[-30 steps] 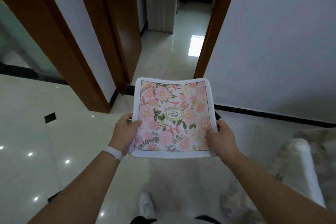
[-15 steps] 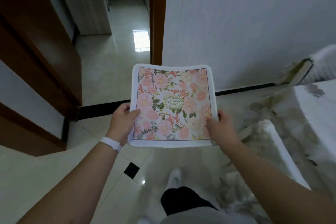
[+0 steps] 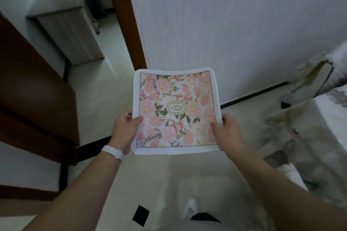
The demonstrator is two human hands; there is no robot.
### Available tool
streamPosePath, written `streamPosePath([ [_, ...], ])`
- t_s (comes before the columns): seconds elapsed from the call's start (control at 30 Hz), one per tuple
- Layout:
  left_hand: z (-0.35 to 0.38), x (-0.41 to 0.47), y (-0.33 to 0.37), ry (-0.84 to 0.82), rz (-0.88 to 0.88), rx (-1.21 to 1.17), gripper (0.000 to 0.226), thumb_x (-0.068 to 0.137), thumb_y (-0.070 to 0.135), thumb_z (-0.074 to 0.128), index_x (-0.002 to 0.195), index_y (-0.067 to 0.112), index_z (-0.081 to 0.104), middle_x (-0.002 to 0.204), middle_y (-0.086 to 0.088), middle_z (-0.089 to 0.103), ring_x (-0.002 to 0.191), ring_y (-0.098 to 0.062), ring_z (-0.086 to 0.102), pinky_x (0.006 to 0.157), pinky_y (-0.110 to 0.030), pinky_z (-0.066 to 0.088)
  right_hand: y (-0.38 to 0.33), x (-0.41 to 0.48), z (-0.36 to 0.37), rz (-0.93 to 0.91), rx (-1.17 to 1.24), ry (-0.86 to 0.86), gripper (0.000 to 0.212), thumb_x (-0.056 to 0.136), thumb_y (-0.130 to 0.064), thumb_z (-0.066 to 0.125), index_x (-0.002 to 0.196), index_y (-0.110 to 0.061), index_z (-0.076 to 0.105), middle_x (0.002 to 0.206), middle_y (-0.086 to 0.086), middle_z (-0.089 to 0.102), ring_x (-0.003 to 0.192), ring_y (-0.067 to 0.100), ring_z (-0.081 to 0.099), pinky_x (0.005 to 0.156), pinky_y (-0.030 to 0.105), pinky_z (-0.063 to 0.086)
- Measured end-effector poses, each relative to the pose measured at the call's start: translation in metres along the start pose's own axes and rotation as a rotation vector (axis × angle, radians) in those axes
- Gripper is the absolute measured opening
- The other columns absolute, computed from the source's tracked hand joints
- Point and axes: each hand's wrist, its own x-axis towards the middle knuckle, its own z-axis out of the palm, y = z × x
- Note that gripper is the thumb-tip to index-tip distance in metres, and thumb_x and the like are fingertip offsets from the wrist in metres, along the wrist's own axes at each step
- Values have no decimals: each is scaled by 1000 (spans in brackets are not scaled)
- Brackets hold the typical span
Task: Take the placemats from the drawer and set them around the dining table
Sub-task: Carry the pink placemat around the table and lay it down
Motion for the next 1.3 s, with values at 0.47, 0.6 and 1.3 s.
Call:
streamPosePath([
  [0.47,179,115,51,-307,35,68,12,90,7,64,94,17,61,94,-6,71,80,-26,71,69,-39,58,-3,111,-78,125,114,296,11,95,-31,60,99,-22,59,88,-2,68,76,15,68,62,32,61],
  [0.6,224,161,55,-412,6,75,13,90,7,63,100,15,61,98,-8,71,86,-29,70,76,-43,58,-7,154,-85,157,83,375,12,94,-32,63,98,-21,59,87,0,68,74,16,67,59,31,58],
  [1.3,485,335,159,-973,69,143,15,88,8,65,103,13,63,96,-10,73,84,-30,72,74,-48,58,-63,322,-156,289,66,822,15,94,-37,62,100,-24,57,87,-1,66,80,22,68,68,44,61],
])
